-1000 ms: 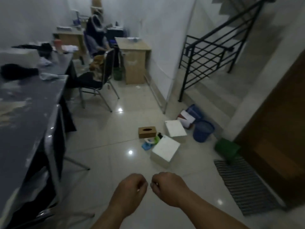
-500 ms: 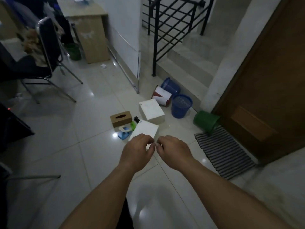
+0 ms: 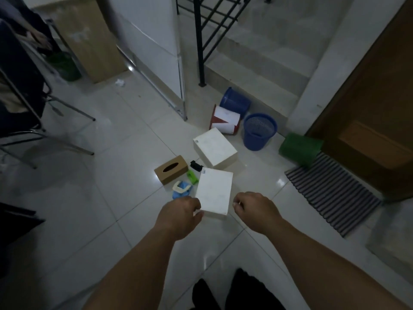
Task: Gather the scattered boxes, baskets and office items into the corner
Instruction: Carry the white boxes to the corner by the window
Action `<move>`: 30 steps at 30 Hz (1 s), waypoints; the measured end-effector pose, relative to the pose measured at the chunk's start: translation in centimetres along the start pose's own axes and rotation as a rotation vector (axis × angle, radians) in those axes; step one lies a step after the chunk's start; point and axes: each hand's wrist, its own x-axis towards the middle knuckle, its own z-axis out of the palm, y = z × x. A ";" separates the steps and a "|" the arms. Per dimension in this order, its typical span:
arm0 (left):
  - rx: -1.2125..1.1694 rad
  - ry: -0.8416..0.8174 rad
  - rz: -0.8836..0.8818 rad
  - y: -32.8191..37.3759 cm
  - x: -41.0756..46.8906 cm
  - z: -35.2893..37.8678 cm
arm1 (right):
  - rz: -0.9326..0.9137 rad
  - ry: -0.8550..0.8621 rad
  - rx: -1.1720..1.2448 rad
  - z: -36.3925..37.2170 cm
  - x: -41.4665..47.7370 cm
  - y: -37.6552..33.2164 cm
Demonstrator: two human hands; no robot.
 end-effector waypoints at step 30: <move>0.164 -0.597 -0.098 -18.1 41.8 40.2 | 0.344 -0.635 0.085 39.2 40.2 20.1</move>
